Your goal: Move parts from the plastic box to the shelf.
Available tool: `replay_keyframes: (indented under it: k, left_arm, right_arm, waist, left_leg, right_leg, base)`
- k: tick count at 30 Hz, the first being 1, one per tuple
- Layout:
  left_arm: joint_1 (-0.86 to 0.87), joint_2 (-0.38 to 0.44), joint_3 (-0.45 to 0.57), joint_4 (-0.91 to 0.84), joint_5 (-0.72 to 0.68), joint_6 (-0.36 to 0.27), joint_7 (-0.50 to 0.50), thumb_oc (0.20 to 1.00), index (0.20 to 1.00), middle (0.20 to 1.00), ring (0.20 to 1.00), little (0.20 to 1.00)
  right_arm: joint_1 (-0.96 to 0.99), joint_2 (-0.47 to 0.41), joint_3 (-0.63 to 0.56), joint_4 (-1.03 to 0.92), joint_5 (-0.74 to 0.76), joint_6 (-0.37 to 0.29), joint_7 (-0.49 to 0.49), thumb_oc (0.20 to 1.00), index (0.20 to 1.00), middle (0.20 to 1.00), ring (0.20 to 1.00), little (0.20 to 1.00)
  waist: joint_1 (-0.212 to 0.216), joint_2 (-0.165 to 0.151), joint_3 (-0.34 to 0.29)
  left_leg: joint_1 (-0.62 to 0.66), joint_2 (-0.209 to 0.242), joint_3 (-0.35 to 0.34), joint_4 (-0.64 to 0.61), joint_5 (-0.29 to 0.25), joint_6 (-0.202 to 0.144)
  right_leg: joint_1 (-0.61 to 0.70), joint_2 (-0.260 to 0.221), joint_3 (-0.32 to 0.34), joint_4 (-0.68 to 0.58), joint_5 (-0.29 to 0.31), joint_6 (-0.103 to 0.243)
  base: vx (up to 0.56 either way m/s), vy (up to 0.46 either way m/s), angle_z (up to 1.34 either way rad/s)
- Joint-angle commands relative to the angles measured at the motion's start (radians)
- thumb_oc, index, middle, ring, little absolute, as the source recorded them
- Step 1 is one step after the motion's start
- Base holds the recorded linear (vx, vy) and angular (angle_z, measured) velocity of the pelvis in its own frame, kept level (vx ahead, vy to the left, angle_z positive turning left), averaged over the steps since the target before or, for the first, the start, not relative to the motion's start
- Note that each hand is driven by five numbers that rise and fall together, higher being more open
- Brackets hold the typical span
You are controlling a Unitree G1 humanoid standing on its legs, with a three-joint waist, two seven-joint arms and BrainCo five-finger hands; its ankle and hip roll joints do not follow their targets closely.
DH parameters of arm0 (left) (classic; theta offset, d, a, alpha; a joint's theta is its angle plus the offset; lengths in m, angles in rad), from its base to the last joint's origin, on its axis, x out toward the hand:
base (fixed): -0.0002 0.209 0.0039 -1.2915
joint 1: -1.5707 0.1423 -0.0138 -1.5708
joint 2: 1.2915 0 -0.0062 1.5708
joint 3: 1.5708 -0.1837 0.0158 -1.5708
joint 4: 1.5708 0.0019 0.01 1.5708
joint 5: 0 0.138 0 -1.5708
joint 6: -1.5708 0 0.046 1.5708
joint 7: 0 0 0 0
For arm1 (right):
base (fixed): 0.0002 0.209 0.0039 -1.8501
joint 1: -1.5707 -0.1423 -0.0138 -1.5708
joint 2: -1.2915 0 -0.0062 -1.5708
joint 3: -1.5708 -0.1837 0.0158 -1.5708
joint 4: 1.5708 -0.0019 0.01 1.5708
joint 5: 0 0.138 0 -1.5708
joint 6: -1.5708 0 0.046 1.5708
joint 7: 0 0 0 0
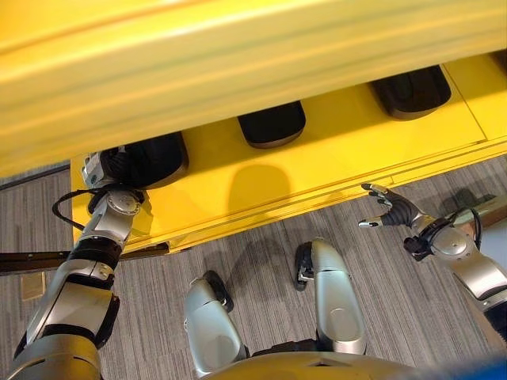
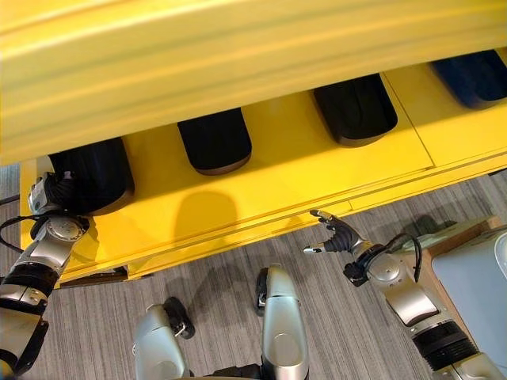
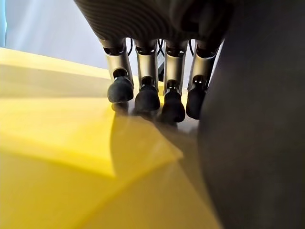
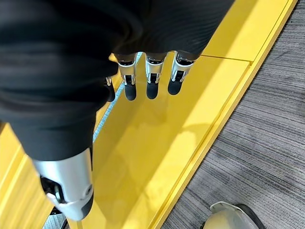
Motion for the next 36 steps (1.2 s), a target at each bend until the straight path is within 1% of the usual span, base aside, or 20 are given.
replay_keyframes:
  k: [1,4,5,6,8,9,11,12,13,15,16,17,18,19,21,23,26,28,29,36]
  left_arm:
    - [0.041,-0.028,0.002,0.024,-0.021,-0.001,-0.010,0.200,0.200,0.200,0.200,0.200]
    - [0.025,-0.023,0.000,0.039,-0.035,0.003,-0.042,0.200,0.200,0.200,0.200,0.200]
    - [0.024,-0.025,-0.003,0.037,-0.037,0.011,-0.036,0.410,0.410,0.410,0.410,0.410]
    - [0.023,-0.026,-0.004,0.039,-0.038,0.011,-0.013,1.000,1.000,1.000,1.000,1.000]
    - [0.017,-0.027,-0.006,0.042,-0.038,0.012,-0.004,1.000,1.000,1.000,1.000,1.000]
    - [0.016,-0.028,0.001,0.038,-0.090,0.010,-0.006,1.000,1.000,1.000,1.000,1.000]
    - [0.024,-0.041,0.020,0.021,-0.153,-0.009,0.018,1.000,1.000,1.000,1.000,1.000]
    - [0.040,-0.055,0.037,-0.006,-0.169,-0.003,0.069,1.000,1.000,1.000,1.000,1.000]
    - [0.048,-0.064,0.050,-0.026,-0.181,-0.041,0.097,1.000,1.000,1.000,1.000,1.000]
    - [0.066,-0.095,0.060,-0.078,-0.261,-0.112,0.051,1.000,1.000,1.000,1.000,1.000]
    - [0.094,-0.118,0.069,-0.139,-0.280,-0.140,0.069,1.000,1.000,1.000,1.000,1.000]
    - [0.129,-0.135,0.090,-0.242,-0.279,-0.181,0.113,1.000,1.000,1.000,1.000,1.000]
    - [0.144,-0.141,0.104,-0.299,-0.285,-0.203,0.130,1.000,1.000,1.000,1.000,1.000]
    - [0.165,-0.152,0.126,-0.369,-0.319,-0.228,0.120,1.000,1.000,1.000,1.000,1.000]
    - [0.194,-0.172,0.148,-0.461,-0.322,-0.262,0.122,1.000,1.000,1.000,1.000,1.000]
    - [0.200,-0.177,0.177,-0.569,-0.271,-0.292,0.154,1.000,1.000,1.000,1.000,1.000]
    - [0.182,-0.163,0.186,-0.615,-0.251,-0.316,0.152,1.000,1.000,1.000,1.000,1.000]
    - [0.175,-0.150,0.195,-0.659,-0.242,-0.310,0.150,1.000,1.000,1.000,1.000,1.000]
    - [0.175,-0.143,0.200,-0.684,-0.236,-0.304,0.163,1.000,1.000,1.000,1.000,1.000]
    - [0.173,-0.104,0.246,-0.774,-0.156,-0.347,0.295,1.000,1.000,1.000,1.000,1.000]
  right_arm:
    - [-0.023,0.043,-0.035,0.010,-0.036,-0.022,-0.029,1.000,1.000,1.000,1.000,1.000]
    - [-0.033,0.041,-0.031,0.017,-0.049,-0.005,-0.042,1.000,1.000,1.000,1.000,1.000]
    - [-0.030,0.039,-0.033,0.017,-0.063,0.000,-0.050,1.000,1.000,1.000,1.000,1.000]
    - [-0.033,0.037,-0.032,0.022,-0.068,0.002,-0.057,1.000,1.000,1.000,1.000,1.000]
    - [-0.037,0.042,-0.031,0.034,-0.071,0.007,-0.064,1.000,1.000,1.000,1.000,1.000]
    - [-0.035,0.041,-0.029,0.029,-0.074,0.008,-0.065,1.000,1.000,1.000,1.000,1.000]
    - [-0.026,0.047,-0.032,0.023,-0.073,-0.025,-0.073,1.000,1.000,1.000,1.000,1.000]
    - [-0.016,0.055,-0.040,0.007,-0.070,-0.019,-0.084,1.000,1.000,1.000,1.000,1.000]
    - [-0.017,0.061,-0.035,0.007,-0.072,-0.020,-0.092,1.000,1.000,1.000,1.000,1.000]
    - [-0.016,0.075,-0.031,0.012,-0.073,-0.040,-0.095,1.000,1.000,1.000,1.000,1.000]
    - [-0.001,0.083,-0.038,-0.003,-0.078,-0.046,-0.097,1.000,1.000,1.000,1.000,1.000]
    - [0.011,0.099,-0.056,-0.018,-0.081,-0.044,-0.105,1.000,1.000,1.000,1.000,1.000]
    - [0.017,0.108,-0.059,-0.021,-0.087,-0.045,-0.114,1.000,1.000,1.000,1.000,1.000]
    - [0.027,0.123,-0.064,-0.020,-0.089,-0.051,-0.113,1.000,1.000,1.000,1.000,1.000]
    - [0.037,0.141,-0.069,-0.022,-0.091,-0.057,-0.108,1.000,1.000,1.000,1.000,1.000]
    - [0.044,0.153,-0.075,-0.011,-0.089,-0.068,-0.102,1.000,1.000,1.000,1.000,1.000]
    - [0.036,0.158,-0.068,0.002,-0.088,-0.073,-0.100,1.000,1.000,1.000,1.000,1.000]
    - [0.036,0.162,-0.070,0.001,-0.094,-0.069,-0.091,1.000,1.000,1.000,1.000,1.000]
    - [0.038,0.164,-0.072,-0.001,-0.096,-0.067,-0.087,1.000,1.000,1.000,1.000,1.000]
    - [0.044,0.180,-0.056,-0.002,-0.108,-0.061,-0.099,1.000,1.000,1.000,1.000,1.000]
  waist:
    - [0.006,-0.025,0.000]
    - [0.004,-0.026,-0.001]
    - [0.004,-0.026,0.000]
    - [0.002,-0.026,0.001]
    - [0.000,-0.027,0.002]
    - [-0.001,-0.027,0.001]
    - [0.001,-0.027,0.001]
    - [0.004,-0.026,-0.002]
    - [0.008,-0.026,-0.004]
    - [0.016,-0.025,-0.005]
    - [0.023,-0.022,-0.005]
    - [0.031,-0.020,-0.003]
    - [0.036,-0.019,-0.004]
    - [0.042,-0.018,-0.006]
    - [0.050,-0.016,-0.010]
    - [0.056,-0.014,-0.021]
    - [0.059,-0.008,-0.029]
    - [0.060,-0.005,-0.033]
    - [0.062,-0.004,-0.034]
    - [0.068,0.000,-0.042]
  left_leg:
    - [0.037,-0.006,0.061,-0.023,0.040,0.065]
    - [0.039,-0.005,0.063,-0.029,0.044,0.062]
    - [0.038,-0.006,0.062,-0.030,0.044,0.062]
    - [0.038,-0.006,0.062,-0.030,0.045,0.063]
    - [0.039,-0.006,0.064,-0.032,0.045,0.064]
    - [0.043,-0.006,0.067,-0.037,0.045,0.064]
    - [0.044,-0.008,0.066,-0.039,0.041,0.066]
    - [0.051,-0.011,0.065,-0.044,0.040,0.067]
    - [0.058,-0.012,0.065,-0.051,0.042,0.068]
    - [0.060,-0.013,0.057,-0.053,0.048,0.066]
    - [0.065,-0.016,0.054,-0.058,0.052,0.067]
    - [0.070,-0.021,0.051,-0.061,0.048,0.073]
    - [0.070,-0.023,0.049,-0.064,0.046,0.074]
    - [0.074,-0.027,0.046,-0.071,0.049,0.074]
    - [0.079,-0.030,0.040,-0.075,0.052,0.074]
    - [0.095,-0.030,0.038,-0.082,0.056,0.073]
    - [0.097,-0.031,0.035,-0.081,0.060,0.070]
    - [0.100,-0.030,0.035,-0.081,0.062,0.068]
    - [0.102,-0.030,0.034,-0.082,0.063,0.066]
    - [0.108,-0.031,0.030,-0.087,0.068,0.062]
  right_leg:
    - [0.049,-0.019,0.059,0.002,0.032,0.078]
    - [0.047,-0.016,0.059,-0.001,0.035,0.079]
    - [0.047,-0.016,0.059,-0.002,0.035,0.079]
    - [0.047,-0.014,0.060,-0.001,0.035,0.078]
    - [0.046,-0.011,0.062,-0.001,0.035,0.078]
    - [0.048,-0.011,0.062,-0.004,0.036,0.078]
    - [0.050,-0.010,0.062,-0.004,0.035,0.078]
    - [0.057,-0.008,0.062,-0.008,0.034,0.080]
    - [0.065,-0.007,0.061,-0.015,0.037,0.082]
    - [0.074,-0.006,0.060,-0.016,0.034,0.079]
    - [0.083,-0.004,0.058,-0.019,0.032,0.079]
    - [0.089,-0.003,0.057,-0.021,0.033,0.078]
    - [0.090,-0.003,0.056,-0.022,0.033,0.078]
    - [0.098,-0.001,0.054,-0.025,0.031,0.077]
    - [0.110,0.001,0.053,-0.028,0.028,0.075]
    - [0.132,0.002,0.051,-0.038,0.026,0.072]
    - [0.142,0.001,0.050,-0.038,0.024,0.070]
    - [0.149,-0.001,0.048,-0.040,0.022,0.068]
    - [0.152,-0.001,0.046,-0.042,0.022,0.068]
    - [0.163,-0.005,0.046,-0.045,0.018,0.064]
  base:
    - [0.00,0.000,0.00]
    - [0.00,0.000,0.00]
    - [0.00,0.000,0.00]
    - [0.00,0.000,0.00]
    - [0.00,0.000,0.00]
    - [0.00,0.000,0.00]
    - [0.00,-0.017,0.00]
    - [-0.01,-0.065,0.00]
    - [-0.01,-0.074,0.03]
    - [-0.01,-0.049,0.00]
    - [-0.01,-0.052,0.01]
    - [-0.02,-0.061,0.07]
    - [-0.03,-0.069,0.11]
    - [-0.01,-0.057,0.11]
    - [0.01,-0.047,0.14]
    - [0.05,-0.047,0.10]
    - [0.01,-0.009,0.00]
    - [0.00,0.000,0.00]
    - [0.00,0.000,0.00]
    - [0.00,0.000,0.00]
